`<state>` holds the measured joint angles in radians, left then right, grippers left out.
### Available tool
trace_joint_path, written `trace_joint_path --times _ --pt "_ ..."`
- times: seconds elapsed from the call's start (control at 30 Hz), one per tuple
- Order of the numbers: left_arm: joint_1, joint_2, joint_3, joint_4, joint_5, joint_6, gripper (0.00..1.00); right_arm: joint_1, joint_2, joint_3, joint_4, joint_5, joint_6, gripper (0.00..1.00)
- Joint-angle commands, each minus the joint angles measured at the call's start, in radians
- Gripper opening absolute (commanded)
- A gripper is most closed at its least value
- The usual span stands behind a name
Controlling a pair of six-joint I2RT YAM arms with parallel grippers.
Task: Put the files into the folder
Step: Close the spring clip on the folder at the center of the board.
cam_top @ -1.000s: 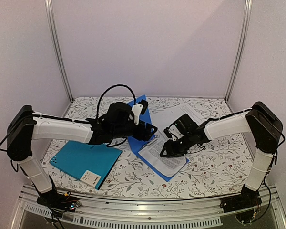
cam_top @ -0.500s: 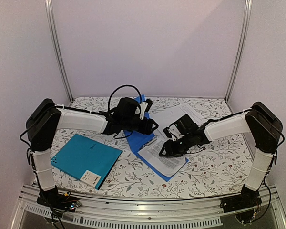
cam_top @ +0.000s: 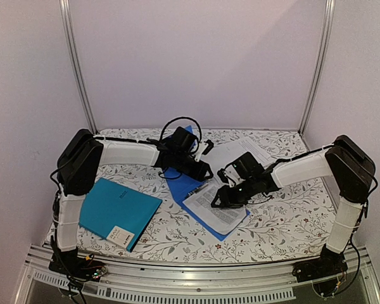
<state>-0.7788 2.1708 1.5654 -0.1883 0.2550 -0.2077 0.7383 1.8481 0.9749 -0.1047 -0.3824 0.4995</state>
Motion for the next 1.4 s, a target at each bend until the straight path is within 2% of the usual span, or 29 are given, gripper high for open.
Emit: trace_joint_path --times 0.0,0.5,1.37 --pt "0.015 0.069 0.103 -0.146 0.027 0.068 0.42 -0.004 0.048 -0.027 -0.042 0.005 0.008 0.46" --pt "0.021 0.205 0.307 -0.3 0.015 0.132 0.34 -0.006 0.039 -0.034 -0.044 0.009 0.009 0.45" --pt "0.029 0.29 0.428 -0.399 0.031 0.167 0.24 -0.006 0.036 -0.031 -0.042 0.007 0.01 0.45"
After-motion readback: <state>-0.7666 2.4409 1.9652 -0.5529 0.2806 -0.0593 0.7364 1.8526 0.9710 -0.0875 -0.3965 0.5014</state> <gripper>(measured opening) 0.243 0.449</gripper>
